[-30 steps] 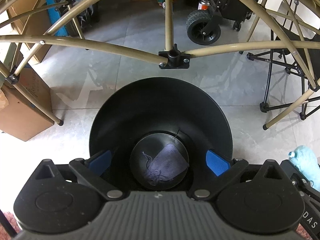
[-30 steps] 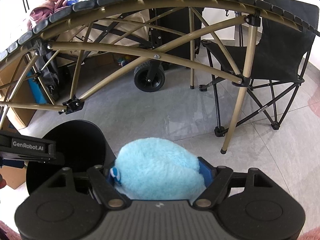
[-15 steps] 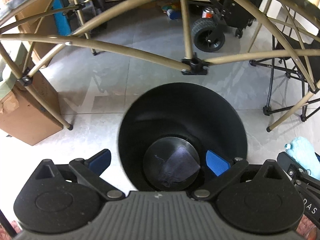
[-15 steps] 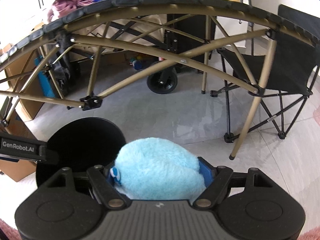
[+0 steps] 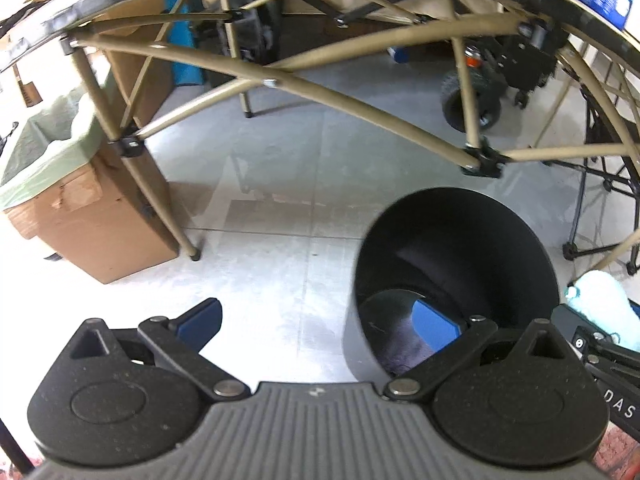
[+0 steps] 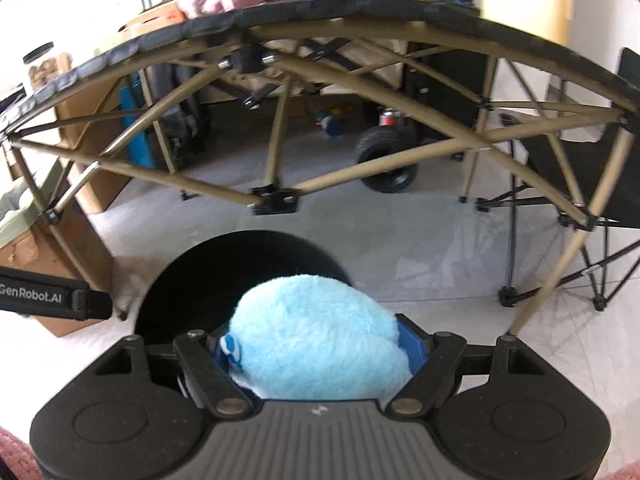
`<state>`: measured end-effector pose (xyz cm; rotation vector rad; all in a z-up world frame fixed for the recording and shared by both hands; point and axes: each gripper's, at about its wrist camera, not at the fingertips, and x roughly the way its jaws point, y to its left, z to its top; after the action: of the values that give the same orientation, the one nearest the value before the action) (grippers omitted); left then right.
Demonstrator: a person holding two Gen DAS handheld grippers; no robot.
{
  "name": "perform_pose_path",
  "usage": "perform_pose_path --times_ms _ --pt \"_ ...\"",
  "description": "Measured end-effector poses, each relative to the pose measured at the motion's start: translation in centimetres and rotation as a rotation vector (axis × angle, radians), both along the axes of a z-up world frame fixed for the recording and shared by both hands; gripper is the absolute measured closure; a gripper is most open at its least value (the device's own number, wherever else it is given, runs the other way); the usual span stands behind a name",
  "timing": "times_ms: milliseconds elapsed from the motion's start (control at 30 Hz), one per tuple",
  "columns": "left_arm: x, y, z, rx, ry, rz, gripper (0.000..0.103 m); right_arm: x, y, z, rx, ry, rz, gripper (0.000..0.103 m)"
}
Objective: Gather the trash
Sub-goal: 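Move the right gripper over the bin and open it to drop the plush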
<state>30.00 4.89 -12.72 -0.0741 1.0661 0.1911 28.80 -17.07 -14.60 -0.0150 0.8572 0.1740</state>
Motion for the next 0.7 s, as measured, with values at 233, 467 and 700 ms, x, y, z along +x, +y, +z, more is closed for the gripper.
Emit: perform_pose_path --times_ms 233,467,700 --pt "-1.1 3.1 0.3 0.014 -0.023 0.046 0.000 1.0 4.0 -0.4 -0.018 0.037 0.049 0.027" --pt "-1.6 5.1 0.0 0.006 -0.019 0.083 0.000 2.6 6.3 -1.6 -0.001 0.110 0.052 0.027" --pt "-1.7 6.1 -0.5 0.005 -0.008 0.098 0.000 3.9 7.8 -2.9 0.000 0.180 0.044 0.027"
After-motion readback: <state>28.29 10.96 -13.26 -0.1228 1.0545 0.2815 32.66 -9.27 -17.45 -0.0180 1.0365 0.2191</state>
